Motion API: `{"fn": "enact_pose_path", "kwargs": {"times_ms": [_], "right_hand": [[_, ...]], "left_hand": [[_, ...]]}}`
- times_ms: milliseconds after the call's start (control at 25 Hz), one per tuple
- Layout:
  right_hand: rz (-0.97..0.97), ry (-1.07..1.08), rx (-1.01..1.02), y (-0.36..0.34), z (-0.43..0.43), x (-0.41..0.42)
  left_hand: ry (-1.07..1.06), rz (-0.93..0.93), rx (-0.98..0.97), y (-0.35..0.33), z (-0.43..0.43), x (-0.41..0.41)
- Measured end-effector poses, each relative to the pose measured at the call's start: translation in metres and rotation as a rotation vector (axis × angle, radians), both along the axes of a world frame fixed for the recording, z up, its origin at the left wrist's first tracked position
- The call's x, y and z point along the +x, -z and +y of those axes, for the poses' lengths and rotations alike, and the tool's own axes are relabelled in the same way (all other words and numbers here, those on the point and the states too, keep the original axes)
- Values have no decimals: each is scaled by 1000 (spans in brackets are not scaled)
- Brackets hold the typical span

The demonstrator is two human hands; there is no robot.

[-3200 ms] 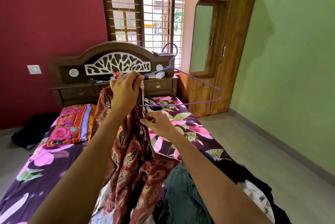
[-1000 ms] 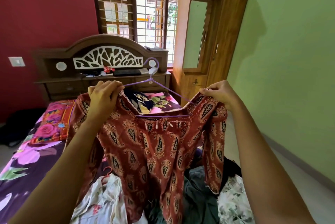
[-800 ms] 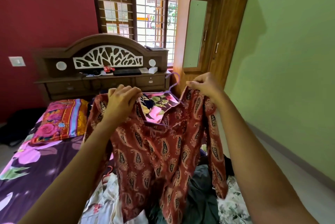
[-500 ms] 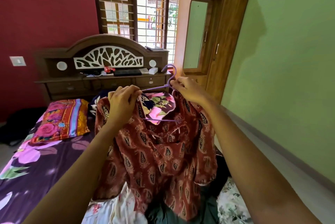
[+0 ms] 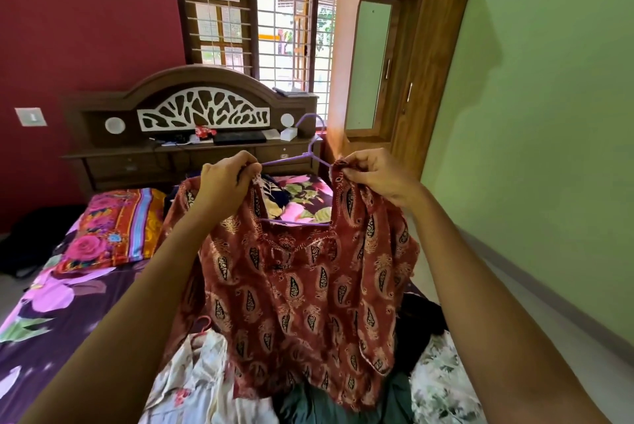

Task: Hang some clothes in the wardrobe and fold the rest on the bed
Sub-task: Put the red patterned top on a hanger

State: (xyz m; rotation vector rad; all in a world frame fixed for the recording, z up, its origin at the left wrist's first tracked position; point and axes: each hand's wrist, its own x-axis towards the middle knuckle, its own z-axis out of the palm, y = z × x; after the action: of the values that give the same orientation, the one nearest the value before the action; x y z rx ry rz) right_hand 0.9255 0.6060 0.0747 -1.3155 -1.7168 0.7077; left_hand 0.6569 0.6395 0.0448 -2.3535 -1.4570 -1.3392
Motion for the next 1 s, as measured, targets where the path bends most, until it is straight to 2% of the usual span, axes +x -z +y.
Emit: {"fn": "enact_pose_path", "kwargs": {"times_ms": [120, 280, 360, 520, 640, 760, 840, 920, 1000], "right_hand": [[125, 11, 3, 4, 5, -14], [38, -83, 70, 1, 3, -41], [53, -122, 91, 0, 0, -57], [37, -122, 76, 5, -3, -61], [-48, -3, 70, 10, -3, -38], [-92, 234, 207, 23, 0, -8], [-100, 310, 228, 36, -1, 1], [-227, 313, 30, 49, -5, 1], [-368, 286, -297, 63, -8, -4]], "left_hand": [[-1, 32, 2, -7, -3, 9], [138, -41, -124, -8, -16, 29], [118, -72, -154, -8, -17, 43], [303, -383, -474, -7, -6, 41], [227, -470, -523, -3, -1, 29], [132, -537, -516, -5, -2, 16], [108, -557, -499, -8, -2, 13], [88, -563, -490, -13, -3, 14], [68, -558, -468, -15, -2, 14]]}}
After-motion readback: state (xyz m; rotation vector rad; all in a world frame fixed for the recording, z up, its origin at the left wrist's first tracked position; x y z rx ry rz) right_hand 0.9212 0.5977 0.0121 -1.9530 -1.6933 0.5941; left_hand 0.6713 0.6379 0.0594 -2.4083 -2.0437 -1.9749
